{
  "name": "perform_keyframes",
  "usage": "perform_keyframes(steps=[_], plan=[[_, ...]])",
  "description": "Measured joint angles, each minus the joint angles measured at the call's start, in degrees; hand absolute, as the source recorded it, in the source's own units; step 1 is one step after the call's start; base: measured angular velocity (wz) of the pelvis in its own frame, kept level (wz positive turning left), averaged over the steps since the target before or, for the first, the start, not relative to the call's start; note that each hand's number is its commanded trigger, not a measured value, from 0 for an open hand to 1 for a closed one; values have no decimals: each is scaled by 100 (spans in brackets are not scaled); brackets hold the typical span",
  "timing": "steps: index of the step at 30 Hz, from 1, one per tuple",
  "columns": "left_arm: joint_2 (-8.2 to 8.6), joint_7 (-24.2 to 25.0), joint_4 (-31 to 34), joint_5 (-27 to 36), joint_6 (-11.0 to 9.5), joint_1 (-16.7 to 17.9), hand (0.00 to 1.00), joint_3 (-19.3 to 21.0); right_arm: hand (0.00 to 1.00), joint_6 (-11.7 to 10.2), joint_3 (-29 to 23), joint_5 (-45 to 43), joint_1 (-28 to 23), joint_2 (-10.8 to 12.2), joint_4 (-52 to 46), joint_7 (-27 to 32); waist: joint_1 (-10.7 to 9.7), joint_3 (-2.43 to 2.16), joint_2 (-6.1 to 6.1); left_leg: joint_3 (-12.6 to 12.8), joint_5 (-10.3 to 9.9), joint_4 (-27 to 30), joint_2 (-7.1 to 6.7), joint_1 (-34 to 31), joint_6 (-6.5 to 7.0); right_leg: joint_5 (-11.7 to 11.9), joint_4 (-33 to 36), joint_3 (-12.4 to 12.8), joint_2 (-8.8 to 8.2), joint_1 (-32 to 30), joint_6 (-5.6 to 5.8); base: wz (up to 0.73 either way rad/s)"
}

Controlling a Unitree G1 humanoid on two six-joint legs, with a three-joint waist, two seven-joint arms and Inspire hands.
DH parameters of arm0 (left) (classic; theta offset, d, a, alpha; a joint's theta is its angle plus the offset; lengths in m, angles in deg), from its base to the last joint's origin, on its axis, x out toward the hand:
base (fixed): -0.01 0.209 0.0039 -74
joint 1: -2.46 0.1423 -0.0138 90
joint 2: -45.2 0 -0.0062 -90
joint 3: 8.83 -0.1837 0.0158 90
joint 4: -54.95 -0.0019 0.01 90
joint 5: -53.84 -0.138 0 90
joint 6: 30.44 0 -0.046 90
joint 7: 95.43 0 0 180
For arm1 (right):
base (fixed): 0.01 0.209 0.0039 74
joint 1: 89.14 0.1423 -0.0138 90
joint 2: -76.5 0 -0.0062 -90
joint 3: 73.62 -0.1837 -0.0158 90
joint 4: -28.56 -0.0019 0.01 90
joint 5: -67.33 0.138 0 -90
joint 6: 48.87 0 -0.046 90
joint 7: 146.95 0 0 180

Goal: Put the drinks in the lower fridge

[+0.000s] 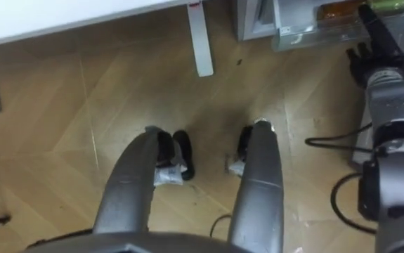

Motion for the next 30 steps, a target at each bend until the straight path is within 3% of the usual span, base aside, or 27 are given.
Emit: perform_keyframes(steps=[6,9,10,13,19,25,30], plan=[[10,18,2,-4,-7,-133,0,-38,0,-56,1,184,362,-9,6,146,-84,2,51,4,-228,673,68,-465,22,-166,621,83,-39,-490,-34,0],[7,85,65,-3,-50,-215,0,-113,0,-134,5,271,369,-19,6,-81,-71,4,97,58,-278,829,110,-605,63,-171,746,136,-28,-663,-19,-8],[-4,163,70,-3,-72,-217,0,-116,0,-135,12,309,379,-45,6,-202,-72,24,138,79,-289,860,139,-637,83,-163,759,139,-23,-697,-6,-8],[-142,353,68,-10,-110,-216,0,-260,0,-135,92,434,381,-187,31,-422,-42,46,206,136,-300,911,149,-679,102,-162,833,202,-21,-785,-3,-3],[-462,827,64,-12,-127,-202,0,-322,0,-179,238,477,382,-262,47,-665,9,31,251,215,-301,900,177,-673,88,-177,903,278,-37,-870,-50,-1],[-477,1020,69,-3,-126,-198,0,-325,0,-178,290,593,384,-240,-40,-630,54,25,259,225,-300,913,259,-657,82,-163,893,277,23,-870,-84,-5],[-474,1040,69,-5,-164,-173,0,-329,0,-323,516,803,383,-227,-161,-421,193,17,269,232,-308,907,363,-587,44,-99,825,255,137,-810,-145,-12]])
